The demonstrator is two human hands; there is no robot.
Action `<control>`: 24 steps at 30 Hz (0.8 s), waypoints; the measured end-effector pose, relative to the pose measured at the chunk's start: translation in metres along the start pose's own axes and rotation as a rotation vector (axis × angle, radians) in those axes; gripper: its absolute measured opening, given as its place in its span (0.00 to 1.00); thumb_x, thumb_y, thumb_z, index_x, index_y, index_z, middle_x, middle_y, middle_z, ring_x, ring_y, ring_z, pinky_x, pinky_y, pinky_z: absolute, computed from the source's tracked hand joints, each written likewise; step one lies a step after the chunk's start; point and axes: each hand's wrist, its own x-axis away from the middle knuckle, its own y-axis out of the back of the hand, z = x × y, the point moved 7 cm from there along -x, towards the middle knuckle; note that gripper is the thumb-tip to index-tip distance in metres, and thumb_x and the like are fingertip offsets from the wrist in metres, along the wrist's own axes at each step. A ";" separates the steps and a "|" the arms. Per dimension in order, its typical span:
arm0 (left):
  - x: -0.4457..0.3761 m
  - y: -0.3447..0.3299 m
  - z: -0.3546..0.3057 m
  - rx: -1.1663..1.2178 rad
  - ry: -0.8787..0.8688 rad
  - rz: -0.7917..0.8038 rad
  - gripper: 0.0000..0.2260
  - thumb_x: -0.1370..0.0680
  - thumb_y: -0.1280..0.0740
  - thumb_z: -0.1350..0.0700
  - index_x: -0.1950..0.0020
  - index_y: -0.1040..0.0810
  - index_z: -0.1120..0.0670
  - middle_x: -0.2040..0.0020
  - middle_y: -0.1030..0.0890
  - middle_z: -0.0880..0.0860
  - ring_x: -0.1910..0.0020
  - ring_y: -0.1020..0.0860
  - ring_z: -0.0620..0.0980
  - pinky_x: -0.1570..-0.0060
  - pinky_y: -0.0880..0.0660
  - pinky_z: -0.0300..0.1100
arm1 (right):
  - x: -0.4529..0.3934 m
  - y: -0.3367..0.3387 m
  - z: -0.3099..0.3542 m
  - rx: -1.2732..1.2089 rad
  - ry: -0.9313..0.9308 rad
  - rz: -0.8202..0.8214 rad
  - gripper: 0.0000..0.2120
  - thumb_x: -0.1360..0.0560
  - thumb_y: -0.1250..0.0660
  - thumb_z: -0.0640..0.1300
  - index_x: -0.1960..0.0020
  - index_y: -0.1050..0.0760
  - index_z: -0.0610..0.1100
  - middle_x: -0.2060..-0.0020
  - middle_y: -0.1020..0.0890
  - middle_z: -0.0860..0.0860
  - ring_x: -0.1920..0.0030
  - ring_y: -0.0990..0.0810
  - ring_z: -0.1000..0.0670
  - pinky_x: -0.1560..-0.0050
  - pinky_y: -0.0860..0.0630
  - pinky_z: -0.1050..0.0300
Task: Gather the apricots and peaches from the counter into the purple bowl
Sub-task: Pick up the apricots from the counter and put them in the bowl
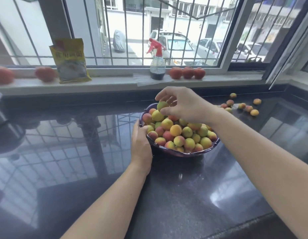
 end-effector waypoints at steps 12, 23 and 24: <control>-0.007 0.002 0.006 0.030 -0.002 -0.019 0.21 0.17 0.42 0.49 0.24 0.26 0.50 0.33 0.17 0.55 0.33 0.18 0.54 0.33 0.21 0.52 | -0.009 -0.053 0.016 0.456 0.145 0.122 0.07 0.25 0.33 0.49 0.48 0.23 0.49 0.50 0.22 0.53 0.50 0.22 0.48 0.48 0.22 0.47; -0.005 0.001 0.005 0.040 0.004 -0.029 0.15 0.13 0.45 0.54 0.32 0.21 0.47 0.41 0.13 0.52 0.40 0.15 0.53 0.45 0.18 0.48 | -0.016 -0.048 0.013 0.568 0.137 0.144 0.12 0.24 0.32 0.52 0.43 0.22 0.50 0.51 0.23 0.54 0.47 0.24 0.48 0.50 0.28 0.50; -0.005 0.001 0.005 0.042 0.004 -0.026 0.14 0.13 0.44 0.54 0.33 0.21 0.48 0.41 0.13 0.52 0.40 0.15 0.53 0.46 0.19 0.47 | -0.015 -0.042 0.013 0.515 0.125 0.124 0.14 0.24 0.31 0.53 0.41 0.22 0.50 0.52 0.23 0.55 0.47 0.24 0.49 0.48 0.27 0.51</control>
